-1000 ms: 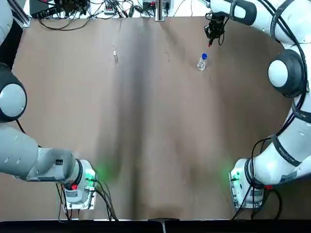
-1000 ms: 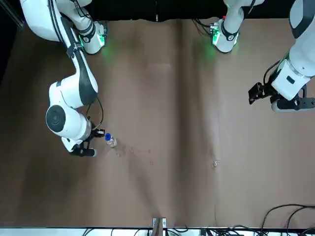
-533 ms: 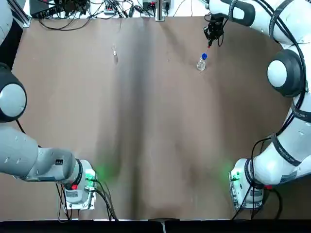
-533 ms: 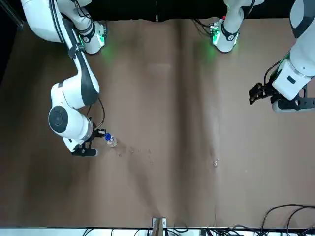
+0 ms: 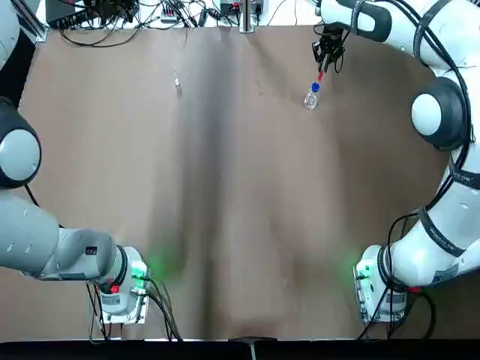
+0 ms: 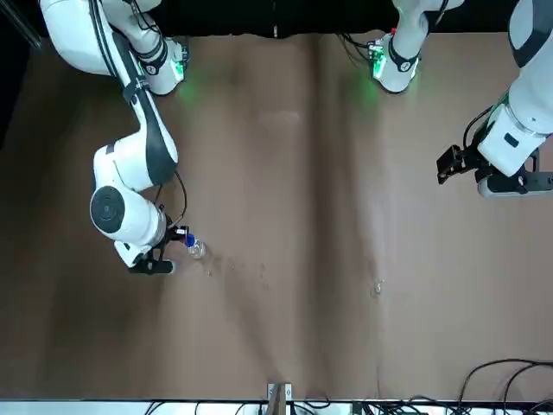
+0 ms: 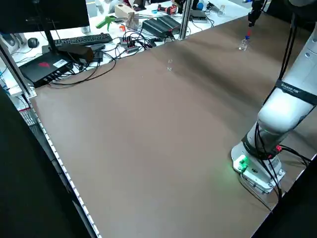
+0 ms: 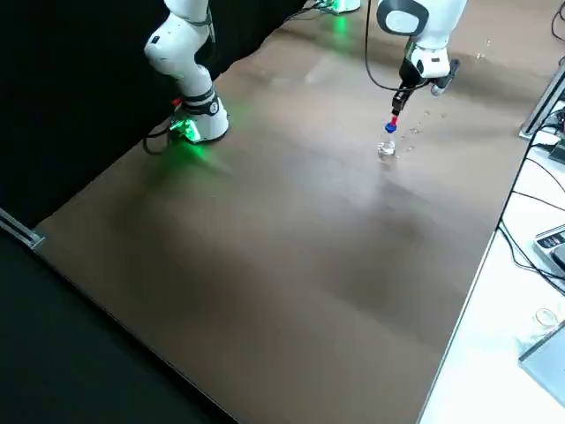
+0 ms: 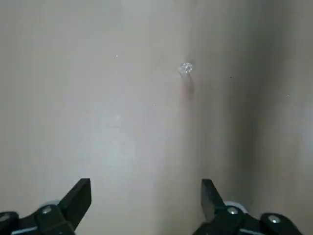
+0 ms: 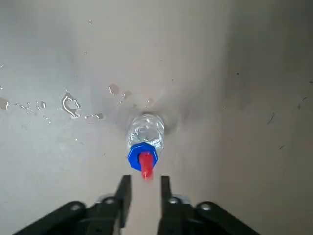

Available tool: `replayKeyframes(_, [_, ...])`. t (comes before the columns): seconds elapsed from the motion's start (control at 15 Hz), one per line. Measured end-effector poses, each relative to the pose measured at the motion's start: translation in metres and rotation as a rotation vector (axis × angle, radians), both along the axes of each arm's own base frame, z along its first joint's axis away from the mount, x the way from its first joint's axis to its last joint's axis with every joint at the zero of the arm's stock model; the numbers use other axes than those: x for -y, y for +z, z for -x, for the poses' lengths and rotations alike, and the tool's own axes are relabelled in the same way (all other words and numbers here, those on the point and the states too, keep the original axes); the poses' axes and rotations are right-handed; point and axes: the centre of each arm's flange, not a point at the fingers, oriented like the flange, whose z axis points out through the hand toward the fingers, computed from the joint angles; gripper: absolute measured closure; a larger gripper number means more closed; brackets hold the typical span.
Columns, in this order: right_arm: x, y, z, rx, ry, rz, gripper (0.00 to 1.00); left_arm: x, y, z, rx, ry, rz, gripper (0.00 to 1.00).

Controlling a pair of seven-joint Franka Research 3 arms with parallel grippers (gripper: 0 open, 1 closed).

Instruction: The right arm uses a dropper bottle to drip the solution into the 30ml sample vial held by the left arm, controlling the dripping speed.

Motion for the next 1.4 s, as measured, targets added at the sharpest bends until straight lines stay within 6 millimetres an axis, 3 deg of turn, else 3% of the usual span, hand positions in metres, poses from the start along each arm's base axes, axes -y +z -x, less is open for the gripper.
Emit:
replayKeyframes(0.13, [-0.001,0.000,0.000,0.000,0.002,0.001,0.52,0.000,0.000,0.000,0.000,0.000,0.000,0.01])
replayKeyframes(0.53, [-0.001,0.001,0.000,0.002,0.003,0.002,0.44,0.000,0.000,0.000,0.000,0.000,0.000,0.01])
replayKeyframes(0.67, [0.003,0.004,-0.003,0.010,-0.002,0.001,0.30,0.000,0.000,0.000,0.000,-0.001,0.000,0.01])
replayKeyframes(0.8, [0.010,0.010,-0.006,0.023,-0.013,-0.001,0.27,0.000,0.000,0.000,0.000,-0.001,0.000,0.01])
replayKeyframes(0.87, [0.015,0.016,-0.008,0.032,-0.020,-0.003,0.19,0.000,0.000,0.000,0.000,-0.002,0.000,0.01])
replayKeyframes(1.0, [0.025,0.033,-0.010,0.058,-0.031,-0.009,0.16,0.000,0.000,0.000,0.000,-0.002,0.000,0.01])
replayKeyframes(1.13, [0.042,0.063,-0.010,0.091,-0.006,-0.018,0.00,0.001,0.000,0.000,0.000,-0.003,0.000,0.01])
replayKeyframes(1.4, [0.068,0.107,-0.005,0.124,-0.015,-0.022,0.00,0.001,0.000,0.000,0.001,-0.003,0.000,0.01])
